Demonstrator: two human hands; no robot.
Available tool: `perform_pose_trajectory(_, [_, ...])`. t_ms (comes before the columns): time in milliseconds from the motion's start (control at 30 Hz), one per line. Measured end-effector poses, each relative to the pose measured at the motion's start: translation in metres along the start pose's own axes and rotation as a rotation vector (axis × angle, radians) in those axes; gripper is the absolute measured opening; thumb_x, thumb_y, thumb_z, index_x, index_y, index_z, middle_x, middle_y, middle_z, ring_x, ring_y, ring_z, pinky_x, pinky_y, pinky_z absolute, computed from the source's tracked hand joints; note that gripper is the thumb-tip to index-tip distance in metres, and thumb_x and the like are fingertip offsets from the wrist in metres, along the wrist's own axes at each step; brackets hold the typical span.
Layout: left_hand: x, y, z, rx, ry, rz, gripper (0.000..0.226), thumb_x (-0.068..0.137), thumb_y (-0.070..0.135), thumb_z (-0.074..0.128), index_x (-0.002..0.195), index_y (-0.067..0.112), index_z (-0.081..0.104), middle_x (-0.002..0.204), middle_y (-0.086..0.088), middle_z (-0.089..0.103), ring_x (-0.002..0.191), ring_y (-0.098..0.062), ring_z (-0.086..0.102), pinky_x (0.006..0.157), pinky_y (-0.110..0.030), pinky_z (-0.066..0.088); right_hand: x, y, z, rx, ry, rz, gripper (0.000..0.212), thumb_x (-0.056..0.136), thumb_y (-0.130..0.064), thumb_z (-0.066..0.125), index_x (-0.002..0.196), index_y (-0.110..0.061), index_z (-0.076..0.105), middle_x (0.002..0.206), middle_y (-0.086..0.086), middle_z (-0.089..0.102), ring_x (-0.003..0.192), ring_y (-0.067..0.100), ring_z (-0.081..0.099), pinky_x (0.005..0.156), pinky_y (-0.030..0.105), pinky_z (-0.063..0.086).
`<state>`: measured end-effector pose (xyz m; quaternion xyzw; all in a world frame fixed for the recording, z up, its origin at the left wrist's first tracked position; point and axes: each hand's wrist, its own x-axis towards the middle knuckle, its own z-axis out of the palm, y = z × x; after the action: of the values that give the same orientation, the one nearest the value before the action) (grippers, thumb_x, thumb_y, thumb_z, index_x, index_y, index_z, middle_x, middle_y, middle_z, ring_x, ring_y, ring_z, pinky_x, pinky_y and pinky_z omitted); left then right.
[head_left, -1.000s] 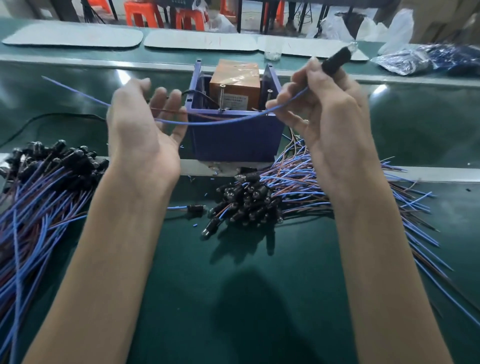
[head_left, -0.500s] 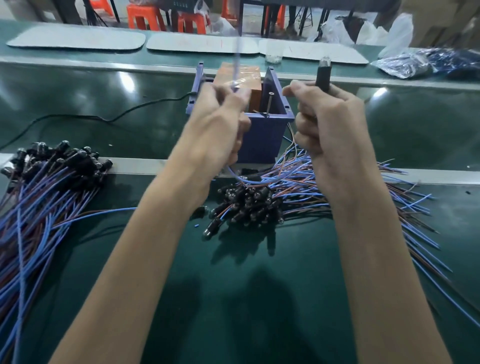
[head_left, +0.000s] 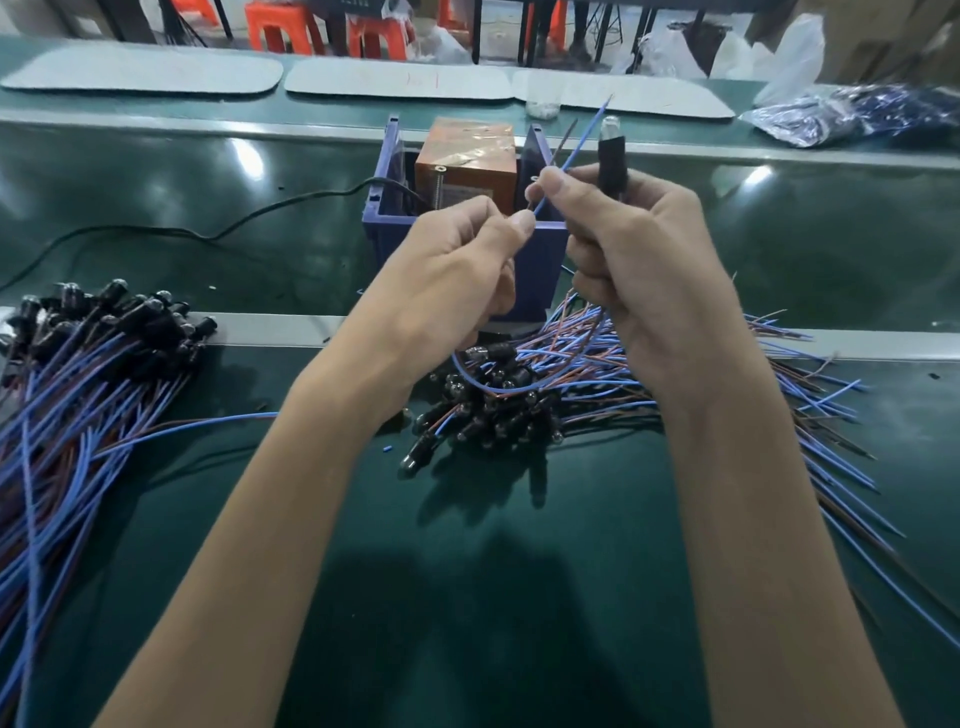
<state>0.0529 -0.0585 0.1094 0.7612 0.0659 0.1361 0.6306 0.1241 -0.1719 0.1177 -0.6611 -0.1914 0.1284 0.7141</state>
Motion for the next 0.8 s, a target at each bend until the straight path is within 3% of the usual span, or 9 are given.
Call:
perform_pose_trajectory(267, [0.002,-0.003,-0.004,0.014,0.107,0.057,0.031,0.100,0.016,0.047,0.072,0.018,0.034,0.045,0.008,0.053,0.037,-0.009,0.037,0.040,-0.022,0.036,-0.001,-0.002,0.000,0.064,-0.057,0.015,0.024,0.098,-0.014,0.051,0.074,-0.014,0.055,0.061,-0.003,0.032,0.043,0.004,0.019,0.036,0.015,0.016])
perform_pose_trajectory(433, [0.003,-0.005,-0.008,-0.088,0.150,0.046,0.023,0.103,0.011,0.040,0.084,0.019,0.031,0.056,0.003,0.065,0.036,-0.011,0.045,0.038,-0.019,0.041,0.001,-0.001,0.001,0.062,0.004,0.026,0.027,0.099,-0.017,0.051,0.072,-0.015,0.054,0.062,-0.005,0.062,0.039,0.004,0.035,0.039,0.014,0.021])
perform_pose_trajectory(533, [0.004,-0.007,-0.010,-0.064,0.174,0.054,0.009,0.104,0.011,0.036,0.102,0.019,0.035,0.067,0.004,0.071,0.040,-0.012,0.052,0.043,-0.019,0.045,0.001,-0.002,0.000,0.070,0.005,0.012,0.024,0.100,-0.016,0.047,0.076,-0.014,0.051,0.069,0.003,0.073,0.046,0.013,0.045,0.043,0.020,0.024])
perform_pose_trajectory(600, [0.005,-0.008,-0.013,-0.051,0.186,0.062,0.013,0.105,0.010,0.034,0.113,0.020,0.035,0.075,0.004,0.073,0.044,-0.011,0.055,0.047,-0.020,0.048,0.001,-0.003,-0.001,0.085,0.003,0.003,0.023,0.101,-0.015,0.045,0.078,-0.013,0.051,0.069,0.005,0.073,0.050,0.016,0.045,0.044,0.020,0.025])
perform_pose_trajectory(800, [0.009,-0.015,-0.023,0.083,0.250,0.112,0.034,0.104,0.011,0.035,0.135,0.020,0.048,0.084,0.008,0.074,0.049,-0.003,0.055,0.059,-0.022,0.055,0.002,-0.002,-0.004,0.078,0.020,-0.022,0.023,0.101,-0.011,0.044,0.084,-0.010,0.060,0.053,-0.004,0.057,0.038,0.004,0.027,0.036,0.014,0.020])
